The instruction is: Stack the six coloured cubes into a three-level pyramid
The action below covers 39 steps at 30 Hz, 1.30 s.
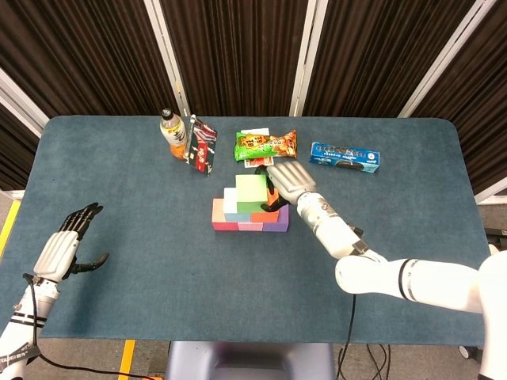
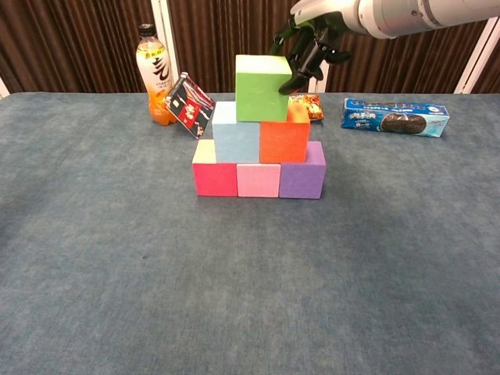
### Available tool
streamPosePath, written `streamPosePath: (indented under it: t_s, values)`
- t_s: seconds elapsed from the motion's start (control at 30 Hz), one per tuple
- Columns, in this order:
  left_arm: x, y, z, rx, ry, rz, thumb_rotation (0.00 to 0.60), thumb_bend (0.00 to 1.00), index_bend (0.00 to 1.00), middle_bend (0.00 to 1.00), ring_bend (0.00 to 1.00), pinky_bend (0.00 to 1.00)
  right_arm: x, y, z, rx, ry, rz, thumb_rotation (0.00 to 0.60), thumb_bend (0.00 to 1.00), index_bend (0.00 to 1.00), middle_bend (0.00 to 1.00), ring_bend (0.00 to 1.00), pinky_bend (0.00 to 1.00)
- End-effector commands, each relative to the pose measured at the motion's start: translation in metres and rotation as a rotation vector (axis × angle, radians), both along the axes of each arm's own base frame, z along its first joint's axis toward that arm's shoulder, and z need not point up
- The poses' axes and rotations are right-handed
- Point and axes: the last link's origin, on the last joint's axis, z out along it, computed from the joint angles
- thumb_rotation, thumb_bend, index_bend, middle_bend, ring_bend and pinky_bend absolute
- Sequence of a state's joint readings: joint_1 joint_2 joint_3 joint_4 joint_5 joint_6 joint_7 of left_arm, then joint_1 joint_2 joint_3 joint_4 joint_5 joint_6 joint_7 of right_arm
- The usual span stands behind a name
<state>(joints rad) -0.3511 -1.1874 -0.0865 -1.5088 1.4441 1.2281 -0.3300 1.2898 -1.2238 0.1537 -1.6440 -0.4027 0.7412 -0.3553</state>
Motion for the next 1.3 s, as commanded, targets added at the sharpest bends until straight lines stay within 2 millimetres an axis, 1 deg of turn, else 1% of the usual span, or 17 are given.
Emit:
streamPosePath:
  t_s: [0.03,0.3,0.47,0.73,0.93,1.03,1.2,1.23,1.3]
  values:
    - [0.0,0.0,0.0,0.0,-0.001,-0.002,0.6,0.3,0.0,0.0,0.0,0.07,0.0,0.001,0.0,0.0,-0.001,0.001,0.6,0.36,0.34,0.65,0.72,0.99]
    - [0.0,0.001,-0.001,-0.003,0.0,-0.003,0.6,0.3,0.0,0.0,0.0,0.07,-0.001,0.002,0.002,-0.002,-0.002,0.003,0.6,0.36,0.3,0.65,0.72,0.99]
    - [0.0,0.001,-0.001,-0.003,-0.001,-0.004,0.6,0.3,0.0,0.0,0.0,0.07,-0.003,0.004,0.002,-0.007,0.002,0.002,0.6,0.36,0.3,0.65,0.72,0.99]
    - [0.001,0.001,-0.001,-0.003,-0.001,-0.008,0.6,0.3,0.0,0.0,0.0,0.07,-0.004,0.008,0.004,-0.012,0.003,-0.004,0.6,0.27,0.31,0.65,0.72,0.99]
    - [0.002,0.001,-0.001,-0.001,-0.002,-0.012,0.6,0.3,0.0,0.0,0.0,0.07,-0.006,0.011,0.007,-0.017,0.002,-0.005,0.6,0.26,0.31,0.65,0.72,0.99]
    - [0.001,0.001,0.0,0.002,-0.002,-0.01,0.6,0.3,0.0,0.0,0.0,0.07,-0.007,0.015,0.015,-0.033,-0.001,0.003,0.6,0.26,0.31,0.65,0.72,0.99]
    - [0.0,0.0,0.002,0.006,-0.004,-0.008,0.6,0.3,0.0,0.0,0.0,0.07,-0.012,0.027,0.042,-0.05,0.016,0.025,0.6,0.26,0.31,0.65,0.72,0.99]
    - [0.0,-0.001,0.002,0.007,-0.004,-0.008,0.6,0.3,0.0,0.0,0.0,0.07,-0.013,0.029,0.047,-0.052,0.02,0.03,0.6,0.27,0.31,0.65,0.72,0.99]
    - [0.0,-0.001,0.003,0.009,-0.004,-0.009,0.6,0.3,0.0,0.0,0.0,0.07,-0.014,0.034,0.057,-0.051,0.033,0.045,0.6,0.35,0.32,0.65,0.72,0.99]
